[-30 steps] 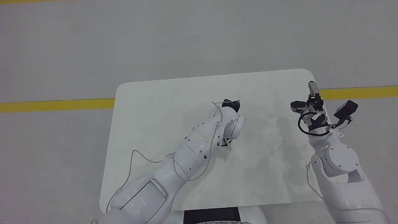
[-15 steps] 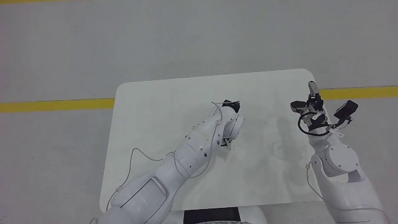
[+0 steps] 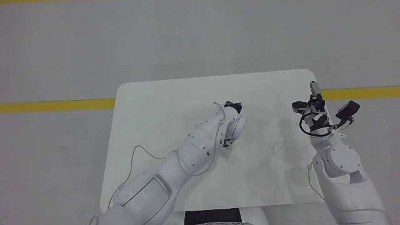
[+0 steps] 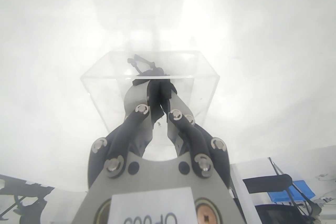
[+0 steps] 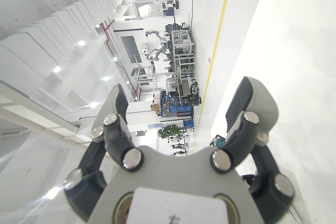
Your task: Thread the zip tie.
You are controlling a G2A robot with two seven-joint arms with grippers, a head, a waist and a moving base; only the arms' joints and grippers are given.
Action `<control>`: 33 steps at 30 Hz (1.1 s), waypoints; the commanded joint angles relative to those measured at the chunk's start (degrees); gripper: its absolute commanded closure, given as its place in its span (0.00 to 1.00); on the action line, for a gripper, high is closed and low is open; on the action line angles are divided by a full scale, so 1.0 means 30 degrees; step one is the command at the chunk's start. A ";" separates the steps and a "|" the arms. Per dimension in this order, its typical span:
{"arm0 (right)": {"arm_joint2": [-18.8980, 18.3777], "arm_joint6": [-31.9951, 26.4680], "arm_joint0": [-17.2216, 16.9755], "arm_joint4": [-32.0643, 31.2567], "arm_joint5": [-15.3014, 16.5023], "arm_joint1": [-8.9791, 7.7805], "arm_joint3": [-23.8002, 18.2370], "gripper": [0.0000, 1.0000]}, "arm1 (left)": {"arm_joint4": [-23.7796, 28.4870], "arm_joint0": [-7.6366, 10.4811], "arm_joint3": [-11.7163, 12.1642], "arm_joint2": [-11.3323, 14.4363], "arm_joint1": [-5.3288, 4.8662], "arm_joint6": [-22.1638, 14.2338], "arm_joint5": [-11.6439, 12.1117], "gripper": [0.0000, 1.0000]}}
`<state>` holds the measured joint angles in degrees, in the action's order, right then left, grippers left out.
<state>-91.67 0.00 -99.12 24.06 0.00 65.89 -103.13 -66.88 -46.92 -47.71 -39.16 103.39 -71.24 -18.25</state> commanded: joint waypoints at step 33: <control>0.0000 0.0000 0.0000 0.0000 0.0000 0.0000 0.0000 0.00 | -0.2771 -0.1732 -0.4927 -0.1320 -0.1066 -0.2770 -0.0399 1.00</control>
<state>-91.67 0.00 -99.12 24.06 0.00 65.89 -103.13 -75.18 -52.08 -62.43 -43.12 100.22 -79.53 -19.46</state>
